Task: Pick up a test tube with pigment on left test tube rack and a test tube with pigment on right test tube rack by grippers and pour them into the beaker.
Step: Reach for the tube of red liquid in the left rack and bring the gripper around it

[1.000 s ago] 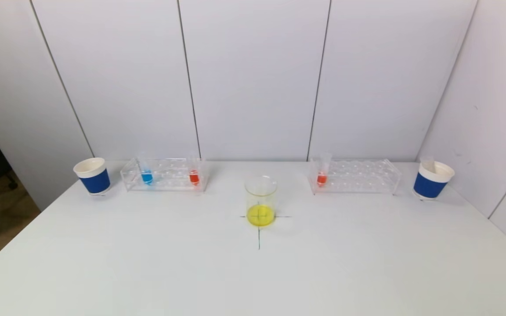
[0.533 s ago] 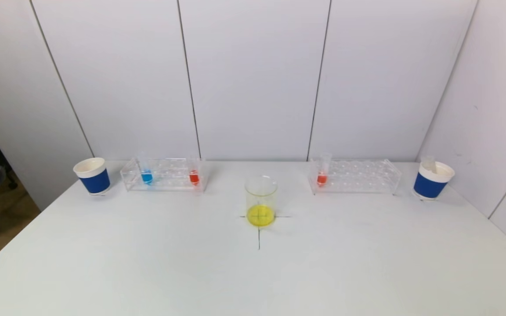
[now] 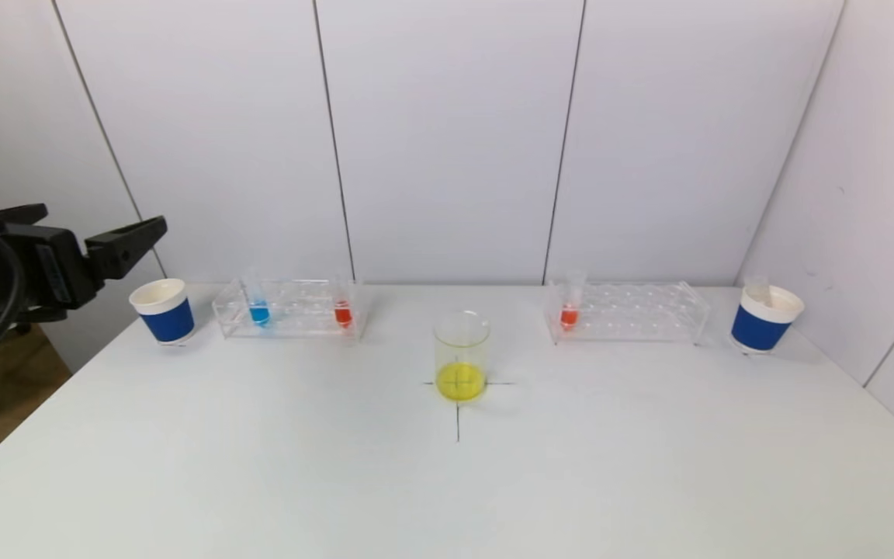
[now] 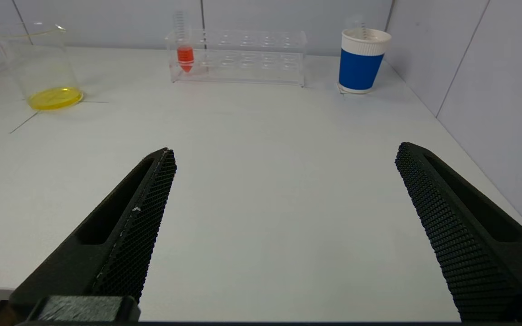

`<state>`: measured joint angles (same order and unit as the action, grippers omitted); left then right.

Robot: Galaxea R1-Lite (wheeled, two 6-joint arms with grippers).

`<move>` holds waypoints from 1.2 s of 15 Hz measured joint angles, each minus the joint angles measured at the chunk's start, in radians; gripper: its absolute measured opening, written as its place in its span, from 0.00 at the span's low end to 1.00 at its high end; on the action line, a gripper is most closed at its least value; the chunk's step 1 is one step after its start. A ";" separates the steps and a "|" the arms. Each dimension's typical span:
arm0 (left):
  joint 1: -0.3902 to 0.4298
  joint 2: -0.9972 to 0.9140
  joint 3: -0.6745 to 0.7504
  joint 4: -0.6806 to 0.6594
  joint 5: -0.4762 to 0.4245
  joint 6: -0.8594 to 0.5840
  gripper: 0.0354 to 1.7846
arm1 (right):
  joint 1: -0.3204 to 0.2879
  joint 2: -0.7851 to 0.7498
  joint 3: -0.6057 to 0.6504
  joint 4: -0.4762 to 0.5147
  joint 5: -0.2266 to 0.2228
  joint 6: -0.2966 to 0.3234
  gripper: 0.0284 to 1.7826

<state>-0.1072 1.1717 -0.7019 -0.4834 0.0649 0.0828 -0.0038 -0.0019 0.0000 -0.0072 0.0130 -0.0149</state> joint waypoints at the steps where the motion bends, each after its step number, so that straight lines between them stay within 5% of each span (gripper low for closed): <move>1: -0.030 0.042 -0.006 -0.029 0.031 -0.001 0.99 | 0.000 0.000 0.000 0.000 0.000 0.000 0.99; 7: -0.174 0.263 -0.004 -0.257 0.184 -0.025 0.99 | 0.000 0.000 0.000 0.000 0.000 0.000 0.99; 18: -0.222 0.576 0.003 -0.533 0.187 -0.080 0.99 | 0.000 0.001 0.000 0.000 0.000 0.000 0.99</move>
<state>-0.3294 1.7472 -0.6985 -1.0160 0.2519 0.0032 -0.0036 -0.0013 0.0000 -0.0072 0.0130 -0.0149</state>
